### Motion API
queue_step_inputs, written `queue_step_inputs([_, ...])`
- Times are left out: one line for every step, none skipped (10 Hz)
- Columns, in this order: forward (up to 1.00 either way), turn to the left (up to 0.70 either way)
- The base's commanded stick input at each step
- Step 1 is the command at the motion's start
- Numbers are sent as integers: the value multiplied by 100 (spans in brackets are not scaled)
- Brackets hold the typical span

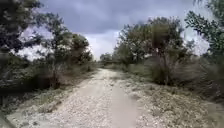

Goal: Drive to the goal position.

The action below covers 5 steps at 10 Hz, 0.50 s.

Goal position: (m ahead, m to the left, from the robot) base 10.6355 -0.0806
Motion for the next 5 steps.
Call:
queue_step_inputs([50,1])
queue_step_inputs([50,1])
queue_step_inputs([50,1])
queue_step_inputs([50,1])
queue_step_inputs([50,1])
